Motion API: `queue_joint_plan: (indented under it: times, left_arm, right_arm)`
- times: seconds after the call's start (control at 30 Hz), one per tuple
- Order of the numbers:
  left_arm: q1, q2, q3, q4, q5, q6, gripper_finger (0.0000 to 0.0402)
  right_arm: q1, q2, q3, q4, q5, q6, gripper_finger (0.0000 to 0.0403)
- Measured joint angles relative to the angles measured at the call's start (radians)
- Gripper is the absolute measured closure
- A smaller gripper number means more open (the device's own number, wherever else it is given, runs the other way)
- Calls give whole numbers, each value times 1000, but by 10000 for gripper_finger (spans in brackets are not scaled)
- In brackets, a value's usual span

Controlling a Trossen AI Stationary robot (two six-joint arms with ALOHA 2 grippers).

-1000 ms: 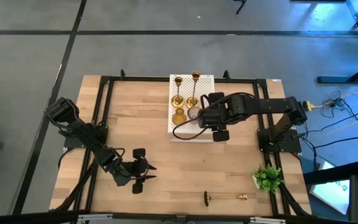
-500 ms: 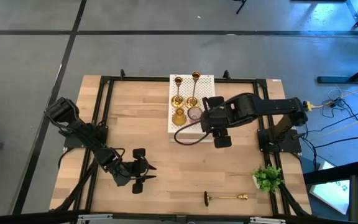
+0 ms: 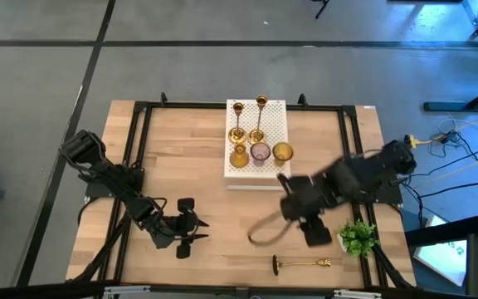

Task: Pick & Place candle stick holders
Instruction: Put the gold candle holder on the shelf

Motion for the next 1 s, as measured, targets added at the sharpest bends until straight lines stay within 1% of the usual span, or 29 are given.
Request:
queue_joint_plan:
  times: [0.13, 0.27, 0.4, 0.53, 0.7, 0.8, 0.87, 0.93, 1.0]
  left_arm:
    - [0, 0, 0, 0, 0, 18, 254]
    - [0, 0, 0, 0, 1, 39, 254]
    - [0, 0, 0, 3, 1, 67, 254]
    - [0, 0, 0, 15, 1, 70, 254]
    - [-5, 0, 0, 84, 10, 52, 254]
    - [-25, 12, 0, 160, 38, 44, 254]
    - [-46, 33, 1, 210, 45, 45, 254]
    - [-63, 67, 1, 287, 45, 54, 254]
    - [-80, 105, 0, 356, 45, 80, 254]
  right_arm:
    - [120, 0, -28, 8, 1, 140, 215]
    - [231, 0, -80, 19, 22, 315, 215]
    - [318, 0, -147, 109, 29, 493, 215]
    - [369, 0, -197, 236, 66, 620, 215]
    - [419, 8, -248, 421, 143, 654, 215]
    - [453, 34, -278, 514, 176, 602, 215]
    - [477, 62, -290, 536, 207, 555, 215]
    - [494, 97, -296, 539, 235, 545, 215]
    - [509, 133, -297, 539, 238, 543, 215]
